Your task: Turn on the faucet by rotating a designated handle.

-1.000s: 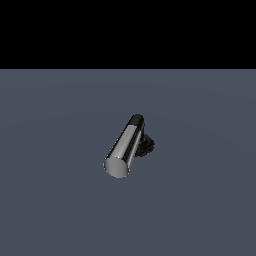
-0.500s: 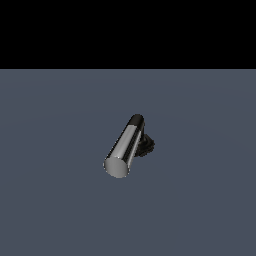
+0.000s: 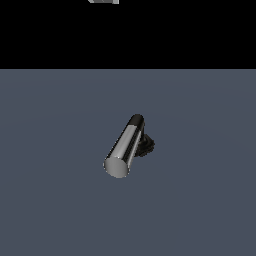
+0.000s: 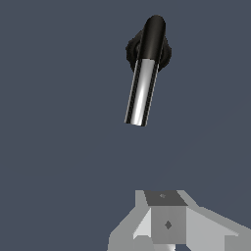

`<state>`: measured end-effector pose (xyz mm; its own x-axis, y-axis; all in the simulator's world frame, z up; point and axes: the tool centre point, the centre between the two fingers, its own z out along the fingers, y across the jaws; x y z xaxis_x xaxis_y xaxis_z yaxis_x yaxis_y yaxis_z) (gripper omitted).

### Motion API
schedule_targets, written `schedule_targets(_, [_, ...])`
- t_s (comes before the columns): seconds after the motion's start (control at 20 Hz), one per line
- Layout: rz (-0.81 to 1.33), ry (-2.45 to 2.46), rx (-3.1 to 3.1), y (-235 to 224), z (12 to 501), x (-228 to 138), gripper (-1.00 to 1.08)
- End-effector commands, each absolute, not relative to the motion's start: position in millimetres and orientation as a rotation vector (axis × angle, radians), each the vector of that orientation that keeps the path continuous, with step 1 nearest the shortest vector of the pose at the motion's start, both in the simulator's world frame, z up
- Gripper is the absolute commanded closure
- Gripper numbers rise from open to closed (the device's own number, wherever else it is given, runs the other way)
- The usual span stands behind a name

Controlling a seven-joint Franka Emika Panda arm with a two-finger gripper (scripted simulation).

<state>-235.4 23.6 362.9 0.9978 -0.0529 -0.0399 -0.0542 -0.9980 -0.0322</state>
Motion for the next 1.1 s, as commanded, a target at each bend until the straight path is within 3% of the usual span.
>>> schedule_targets(0.0, [0.055,0.097,-3.109,27.9,342.3,-232.4,1.08])
schedule_targets(1.05, [0.021,0.187,-3.123,57.7,192.8,-201.9,1.08])
